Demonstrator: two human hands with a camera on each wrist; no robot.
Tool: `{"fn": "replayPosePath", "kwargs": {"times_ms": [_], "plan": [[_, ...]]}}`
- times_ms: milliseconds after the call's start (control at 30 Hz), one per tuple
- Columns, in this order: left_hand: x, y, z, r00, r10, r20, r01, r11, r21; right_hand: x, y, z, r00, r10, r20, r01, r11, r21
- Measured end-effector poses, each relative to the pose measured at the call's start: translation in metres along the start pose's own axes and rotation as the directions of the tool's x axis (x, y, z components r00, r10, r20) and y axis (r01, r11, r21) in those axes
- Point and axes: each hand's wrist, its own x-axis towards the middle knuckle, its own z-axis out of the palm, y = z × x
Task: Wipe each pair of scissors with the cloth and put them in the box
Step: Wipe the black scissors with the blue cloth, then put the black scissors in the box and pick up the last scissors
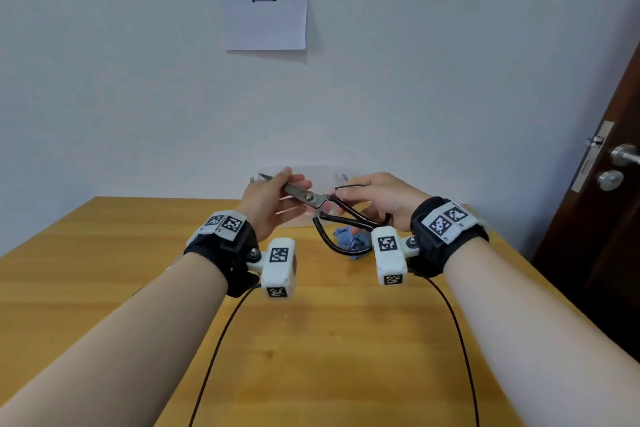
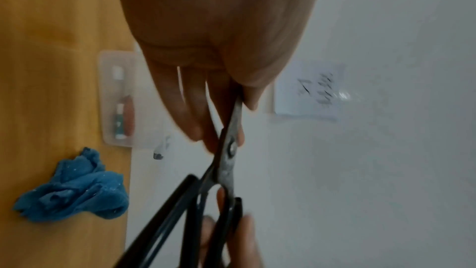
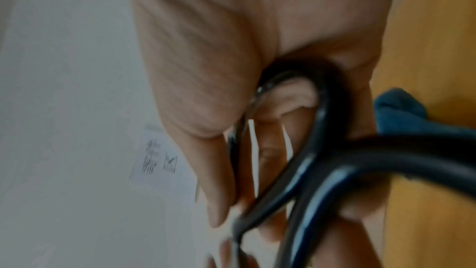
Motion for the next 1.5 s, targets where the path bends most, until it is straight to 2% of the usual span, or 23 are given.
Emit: {"fn": "replayPosePath", "kwargs": {"times_ms": [100,200,300,433,633,733,800,900,967,1067,1133,1233,1367,1500], "plan": [[0.022,-0.007,-0.009,0.996,-0.055,-0.074,0.044,0.989,-0.143,0.025,0.019,-0.007,0.999,-0.006,-0.038,0.016,0.962,0.271],[0.045,-0.008,-0.013,0.993,-0.104,-0.059,0.088,0.971,-0.224,0.054,0.033,-0.014,0.992,0.066,-0.110,-0.009,0.889,0.457],[0.067,-0.008,-0.022,0.993,-0.086,-0.076,0.070,0.977,-0.200,0.081,0.041,-0.024,0.967,0.151,-0.204,-0.004,0.812,0.583],[0.102,-0.006,-0.040,0.984,-0.093,-0.154,0.062,0.979,-0.195,0.123,0.042,-0.037,0.918,0.225,-0.326,0.071,0.716,0.694],[0.146,0.000,-0.064,0.937,-0.034,-0.347,-0.036,0.981,-0.193,0.196,0.027,-0.035,0.862,0.245,-0.444,0.122,0.750,0.651],[0.160,-0.003,-0.069,0.929,-0.046,-0.367,-0.027,0.981,-0.190,0.226,0.017,-0.021,0.847,0.251,-0.468,0.065,0.825,0.561],[0.167,-0.006,-0.071,0.931,-0.063,-0.359,-0.006,0.982,-0.187,0.240,0.013,-0.012,0.859,0.246,-0.448,0.013,0.866,0.500],[0.172,-0.009,-0.074,0.932,-0.086,-0.353,0.019,0.982,-0.188,0.254,0.008,-0.008,0.872,0.130,-0.471,-0.012,0.969,0.247],[0.174,-0.011,-0.076,0.929,-0.098,-0.356,0.028,0.980,-0.196,0.258,0.008,-0.012,0.850,0.043,-0.525,0.019,0.994,0.112],[0.170,-0.013,-0.079,0.923,-0.109,-0.369,0.039,0.981,-0.192,0.252,0.011,-0.016,0.856,0.005,-0.517,0.012,1.000,0.028],[0.166,-0.015,-0.080,0.917,-0.113,-0.382,0.043,0.981,-0.188,0.242,0.014,-0.016,0.885,0.073,-0.459,-0.035,0.995,0.091],[0.155,-0.018,-0.080,0.911,-0.117,-0.395,0.060,0.986,-0.153,0.221,0.017,-0.016,0.910,0.100,-0.403,-0.030,0.984,0.177],[0.133,-0.022,-0.082,0.909,-0.115,-0.401,0.108,0.993,-0.041,0.184,0.018,-0.012,0.940,0.121,-0.319,-0.066,0.982,0.179],[0.108,-0.032,-0.084,0.892,-0.058,-0.449,0.137,0.980,0.147,0.152,0.027,-0.008,0.950,0.165,-0.265,-0.142,0.984,0.105]]}}
